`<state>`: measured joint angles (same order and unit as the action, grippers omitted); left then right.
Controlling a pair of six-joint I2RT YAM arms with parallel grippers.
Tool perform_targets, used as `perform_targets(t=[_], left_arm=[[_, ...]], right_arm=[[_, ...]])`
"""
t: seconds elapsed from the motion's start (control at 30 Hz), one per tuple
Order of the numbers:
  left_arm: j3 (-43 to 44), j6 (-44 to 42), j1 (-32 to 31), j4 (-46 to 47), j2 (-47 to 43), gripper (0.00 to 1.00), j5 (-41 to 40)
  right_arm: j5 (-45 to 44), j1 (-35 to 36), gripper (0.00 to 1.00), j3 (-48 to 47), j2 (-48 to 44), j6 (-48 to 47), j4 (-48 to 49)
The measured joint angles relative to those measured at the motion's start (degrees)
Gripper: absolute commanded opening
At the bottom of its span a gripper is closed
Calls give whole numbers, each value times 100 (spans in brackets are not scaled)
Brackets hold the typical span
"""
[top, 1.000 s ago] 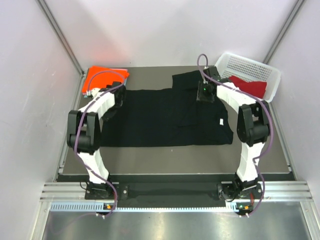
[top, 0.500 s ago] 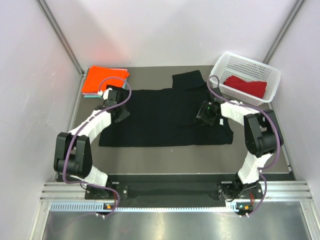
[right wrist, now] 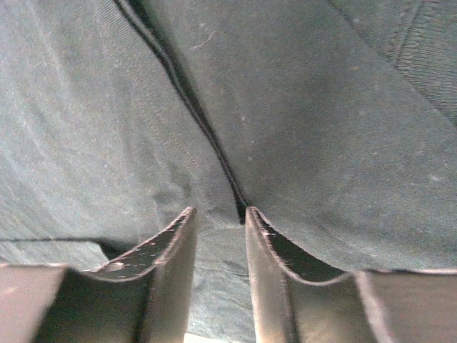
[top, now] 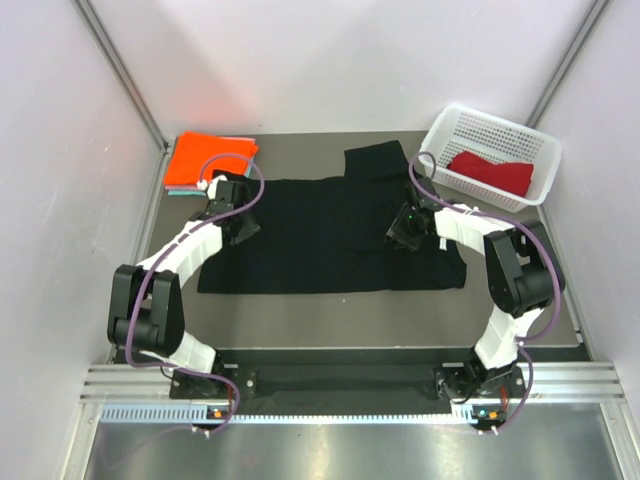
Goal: Fold and stack the t-shirts
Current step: Fold the tshirt
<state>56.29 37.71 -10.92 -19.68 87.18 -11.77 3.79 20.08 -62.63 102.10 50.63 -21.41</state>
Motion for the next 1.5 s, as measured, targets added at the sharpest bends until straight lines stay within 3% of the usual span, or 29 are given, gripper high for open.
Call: perform_targets(t=[0.03, 0.17, 0.5, 1.03, 1.13, 1.17, 1.27, 1.33, 1.5], left_arm=[[0, 0, 0, 0, 0, 41, -20], [2, 0, 0, -4, 0, 41, -153], [11, 2, 37, -11, 0, 41, -498], [223, 2, 52, -55, 240, 42, -693], [262, -22, 55, -55, 275, 43, -723], [278, -22, 55, -63, 284, 43, -734], [385, -39, 68, -98, 350, 43, -765], [507, -42, 79, -138, 422, 43, -763], [798, -76, 120, -286, 525, 44, -577]], right_arm=[[-44, 7, 30, 0, 0, 17, -7], [-131, 7, 0, -4, 0, 90, -15], [74, 79, 0, -157, 57, 105, 378], [1152, 197, 0, -837, 1108, 168, 2223], [1285, 245, 6, -839, 1193, 175, 2483], [1320, 262, 15, -841, 1200, 179, 2544], [1405, 310, 29, -868, 1200, 192, 2632], [1405, 319, 33, -905, 1196, 146, 2581], [857, 317, 39, -1445, 1117, -212, 1180]])
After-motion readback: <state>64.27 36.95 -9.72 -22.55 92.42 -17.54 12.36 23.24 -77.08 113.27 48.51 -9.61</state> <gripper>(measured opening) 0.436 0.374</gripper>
